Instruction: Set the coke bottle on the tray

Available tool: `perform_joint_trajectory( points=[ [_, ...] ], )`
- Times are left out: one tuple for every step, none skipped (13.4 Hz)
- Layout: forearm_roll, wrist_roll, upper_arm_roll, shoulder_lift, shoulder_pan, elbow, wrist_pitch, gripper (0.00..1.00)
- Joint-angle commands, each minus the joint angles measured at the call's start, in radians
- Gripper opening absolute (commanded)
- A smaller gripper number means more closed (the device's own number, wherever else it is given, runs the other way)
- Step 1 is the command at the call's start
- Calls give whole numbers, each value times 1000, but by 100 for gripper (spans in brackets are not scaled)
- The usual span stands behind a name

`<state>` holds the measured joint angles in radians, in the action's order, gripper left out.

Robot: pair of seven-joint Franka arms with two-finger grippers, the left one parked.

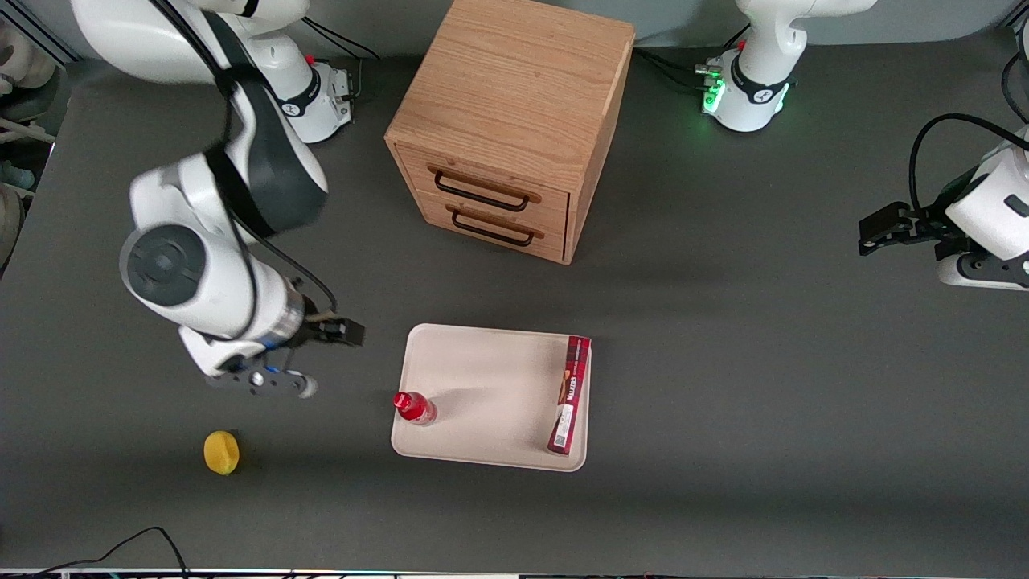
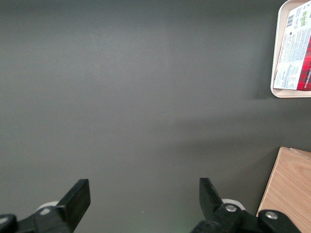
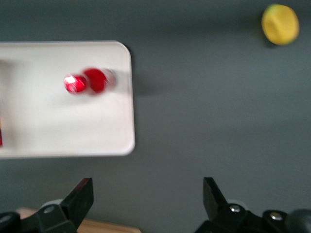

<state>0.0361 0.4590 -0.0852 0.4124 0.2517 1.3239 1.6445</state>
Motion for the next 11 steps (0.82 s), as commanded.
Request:
perform_joint_trajectory(
  points=[
    [-41,-116,-15,-329,-83,376,35,100],
    [-57,-193,-15,-396,-109,440,35,100],
    [-103,-251,-15,-462,-152,483,29,100],
    [-114,-307,-15,-525,-185,527,26,100],
    [-114,-341,-15,-574,-192,569,24,100],
    [-110,-342,-15,-610,-196,599,24,100],
    [-110,-344,-16,-624,-225,609,24,100],
    [-111,-344,-16,-642,-244,612,24,100],
    [-113,-342,-15,-647,-246,610,23,100],
    [-113,-344,-15,-649,-253,606,23,100],
    [-113,-344,-16,-649,-256,606,23,100]
  ],
)
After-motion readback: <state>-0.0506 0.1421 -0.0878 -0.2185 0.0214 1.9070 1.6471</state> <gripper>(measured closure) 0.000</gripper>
